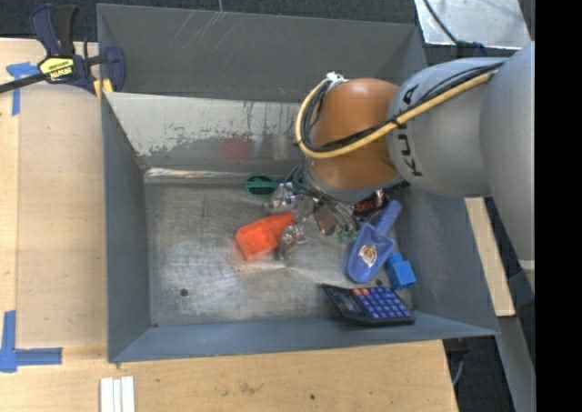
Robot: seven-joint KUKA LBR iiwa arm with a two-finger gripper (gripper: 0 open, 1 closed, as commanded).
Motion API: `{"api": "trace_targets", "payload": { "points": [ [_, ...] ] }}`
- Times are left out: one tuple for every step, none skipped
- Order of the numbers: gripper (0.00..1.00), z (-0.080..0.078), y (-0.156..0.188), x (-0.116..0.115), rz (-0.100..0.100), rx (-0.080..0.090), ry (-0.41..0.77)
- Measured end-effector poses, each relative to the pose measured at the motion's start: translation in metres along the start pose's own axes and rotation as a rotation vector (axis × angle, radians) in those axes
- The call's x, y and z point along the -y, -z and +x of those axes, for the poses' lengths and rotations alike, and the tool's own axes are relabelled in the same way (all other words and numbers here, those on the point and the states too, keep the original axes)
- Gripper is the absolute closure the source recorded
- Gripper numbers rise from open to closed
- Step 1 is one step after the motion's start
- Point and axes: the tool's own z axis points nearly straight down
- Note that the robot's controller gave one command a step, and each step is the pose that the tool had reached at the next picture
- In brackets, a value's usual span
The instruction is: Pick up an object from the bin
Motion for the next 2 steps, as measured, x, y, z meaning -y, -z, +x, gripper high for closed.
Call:
{"api": "trace_targets", "payload": {
  "points": [
    [1.0, 0.0007, 0.0023, 0.0, 0.0, -0.001, 0.0],
    [1.0, 0.0022, 0.0121, 0.0004, 0.001, -0.011, 0.0]
  ]
}}
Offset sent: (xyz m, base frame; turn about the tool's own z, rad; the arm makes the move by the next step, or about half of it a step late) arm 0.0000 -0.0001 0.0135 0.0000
